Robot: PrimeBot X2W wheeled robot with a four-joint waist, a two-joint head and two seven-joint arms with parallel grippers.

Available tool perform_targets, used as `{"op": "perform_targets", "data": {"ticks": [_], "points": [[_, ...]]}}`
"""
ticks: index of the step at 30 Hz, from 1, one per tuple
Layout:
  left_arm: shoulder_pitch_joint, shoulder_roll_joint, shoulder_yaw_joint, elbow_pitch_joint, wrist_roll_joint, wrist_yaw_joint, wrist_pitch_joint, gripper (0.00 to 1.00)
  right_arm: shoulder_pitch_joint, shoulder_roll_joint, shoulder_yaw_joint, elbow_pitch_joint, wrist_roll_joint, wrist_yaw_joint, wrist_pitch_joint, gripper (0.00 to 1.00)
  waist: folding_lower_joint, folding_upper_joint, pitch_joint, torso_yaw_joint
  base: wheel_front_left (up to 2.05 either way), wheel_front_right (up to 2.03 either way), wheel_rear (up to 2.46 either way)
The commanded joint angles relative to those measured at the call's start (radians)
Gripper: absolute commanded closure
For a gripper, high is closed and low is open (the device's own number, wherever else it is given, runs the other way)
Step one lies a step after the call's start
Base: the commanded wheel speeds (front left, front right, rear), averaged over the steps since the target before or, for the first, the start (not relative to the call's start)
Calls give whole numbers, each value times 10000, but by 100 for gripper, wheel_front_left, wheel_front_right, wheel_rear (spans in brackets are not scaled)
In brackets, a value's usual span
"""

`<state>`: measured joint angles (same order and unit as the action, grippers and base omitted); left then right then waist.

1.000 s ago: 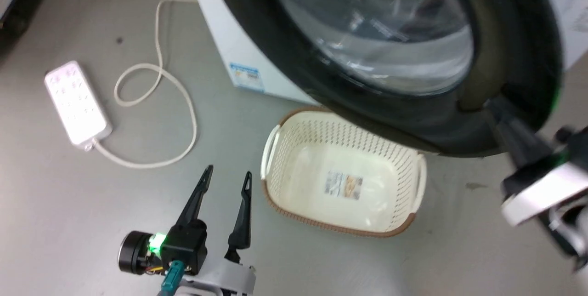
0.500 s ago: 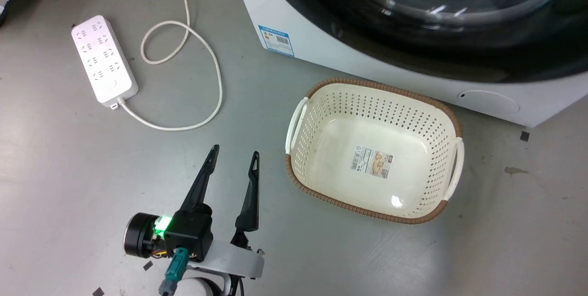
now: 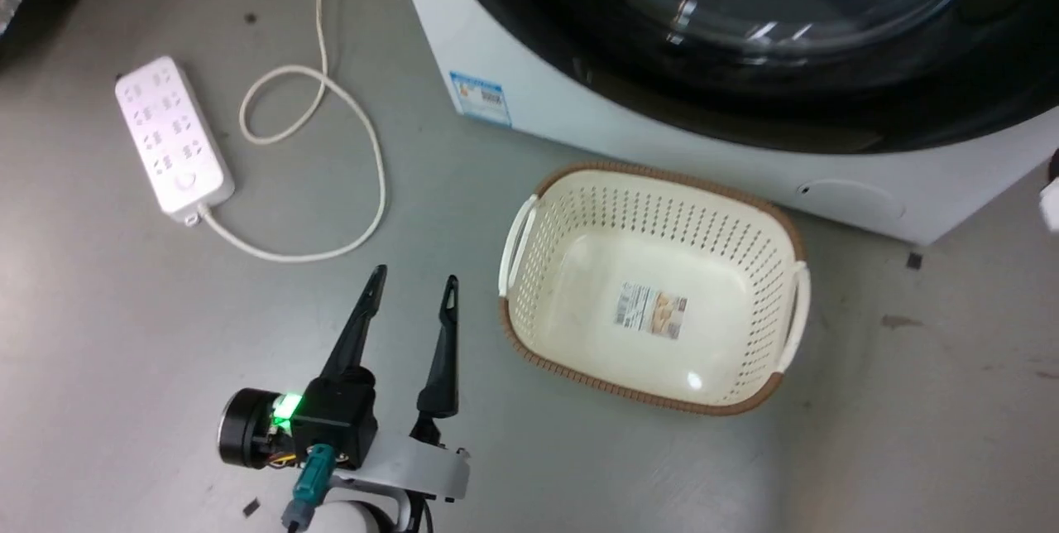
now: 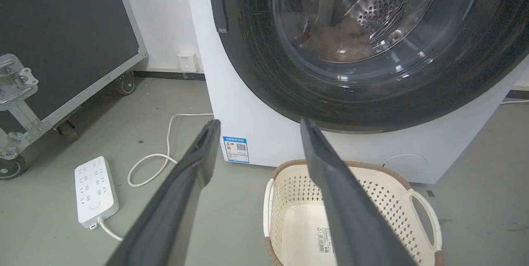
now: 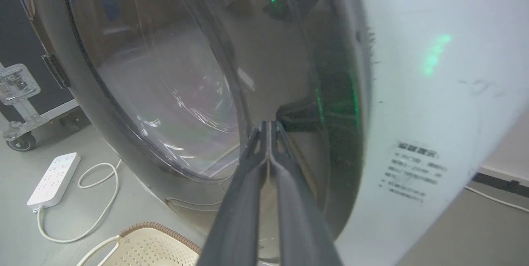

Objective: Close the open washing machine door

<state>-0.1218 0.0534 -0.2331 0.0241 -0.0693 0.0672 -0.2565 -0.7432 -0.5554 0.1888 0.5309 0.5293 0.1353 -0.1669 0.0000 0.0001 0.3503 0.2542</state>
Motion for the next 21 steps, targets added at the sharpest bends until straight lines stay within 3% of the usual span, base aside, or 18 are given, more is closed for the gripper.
{"op": "perform_targets", "data": {"ticks": [1, 2, 7, 14, 21], "points": [[43, 1, 70, 20, 48, -40, -53, 0, 272, 96, -2, 8, 18, -46, -148, 37, 0, -1, -303, -158, 0, 0, 0], [76, 0, 106, 46, 50, -60, -53, 0, 457, 174, 20, -37, -9, -46, -278, 0, 0, -1, -465, -225, 0, 0, 0], [360, 109, 341, 183, 33, -230, -53, 0, 1822, 912, -251, -628, -223, -46, -764, 0, 0, -1, -1383, -700, 0, 0, 0], [896, 206, 733, 339, -81, -412, -53, 0, 4195, 2245, -1517, -2188, -2090, -46, -937, 0, 0, -1, -2602, -1418, 0, 0, 0], [1264, 238, 968, 443, -171, -664, -53, 0, 6327, 3544, -2730, -4025, -3444, -46, -945, 0, 0, -1, -3050, -1840, 0, 0, 0]]}}
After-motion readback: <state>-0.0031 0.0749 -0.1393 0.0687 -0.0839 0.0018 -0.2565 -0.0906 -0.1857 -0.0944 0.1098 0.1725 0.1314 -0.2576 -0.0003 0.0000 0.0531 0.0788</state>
